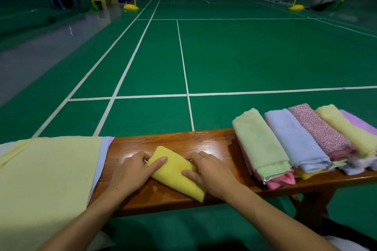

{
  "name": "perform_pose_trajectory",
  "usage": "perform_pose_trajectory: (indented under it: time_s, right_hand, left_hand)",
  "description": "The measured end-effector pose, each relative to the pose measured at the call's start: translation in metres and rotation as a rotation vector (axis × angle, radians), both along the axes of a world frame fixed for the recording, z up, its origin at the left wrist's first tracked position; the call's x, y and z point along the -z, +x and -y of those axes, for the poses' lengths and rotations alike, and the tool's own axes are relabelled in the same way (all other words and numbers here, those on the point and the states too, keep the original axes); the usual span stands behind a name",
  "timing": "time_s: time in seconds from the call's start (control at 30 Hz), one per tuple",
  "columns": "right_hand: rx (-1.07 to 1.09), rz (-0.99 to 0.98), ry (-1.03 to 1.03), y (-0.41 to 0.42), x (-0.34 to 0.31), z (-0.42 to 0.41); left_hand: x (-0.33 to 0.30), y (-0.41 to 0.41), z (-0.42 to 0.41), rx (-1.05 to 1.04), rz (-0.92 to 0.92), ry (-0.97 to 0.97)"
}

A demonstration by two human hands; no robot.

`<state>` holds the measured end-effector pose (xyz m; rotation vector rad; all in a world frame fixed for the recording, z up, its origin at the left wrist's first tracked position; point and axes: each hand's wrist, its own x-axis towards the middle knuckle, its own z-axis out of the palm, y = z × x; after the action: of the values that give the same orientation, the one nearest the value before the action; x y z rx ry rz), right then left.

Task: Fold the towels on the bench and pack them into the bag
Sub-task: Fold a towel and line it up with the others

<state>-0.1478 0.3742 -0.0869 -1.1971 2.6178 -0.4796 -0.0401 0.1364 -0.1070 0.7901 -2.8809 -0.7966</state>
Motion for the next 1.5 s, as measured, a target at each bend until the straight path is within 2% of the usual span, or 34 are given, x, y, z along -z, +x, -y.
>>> perform_pose_trajectory:
  time_s: [0.13,0.27,0.33,0.43,0.57,0.73,0.83,0.97,1.17,1.3,1.5]
  right_hand:
    - [-0.021,0.118,-0.043,-0.003,0.004,0.003]
    - [0.019,0.307,-0.159,-0.010,0.009,0.008]
    - [0.035,0.456,-0.247,-0.012,0.007,0.008]
    - [0.038,0.555,-0.317,-0.012,0.003,0.006]
    - [0.051,0.596,-0.401,-0.008,-0.001,0.004]
    - [0.055,0.774,-0.444,-0.002,-0.006,-0.006]
    - [0.104,0.770,-0.495,-0.001,-0.016,-0.021]
    - [0.100,0.676,-0.513,-0.001,-0.034,-0.052]
    - [0.097,0.515,-0.562,-0.006,-0.064,-0.121]
    - [0.124,0.466,-0.618,-0.019,-0.078,-0.188]
    - [0.189,0.275,-0.713,-0.064,-0.075,-0.299]
  left_hand:
    - [0.002,-0.009,0.006,0.045,-0.120,0.338]
    - [-0.017,-0.011,-0.002,0.250,-0.368,0.494]
    - [-0.024,-0.011,-0.003,0.274,-0.426,0.548]
    - [-0.028,-0.011,-0.003,0.213,-0.437,0.617]
    - [-0.037,-0.012,-0.011,0.074,-0.473,0.891]
    - [-0.051,-0.014,-0.032,0.070,-0.470,1.080]
    - [-0.058,-0.014,-0.048,0.034,-0.462,1.089]
    - [-0.069,-0.015,-0.072,-0.006,-0.440,0.989]
    - [-0.099,-0.034,-0.128,0.090,-0.366,0.820]
    - [-0.114,-0.072,-0.179,0.133,-0.355,0.812]
    - [-0.114,-0.152,-0.279,0.194,-0.335,0.790]
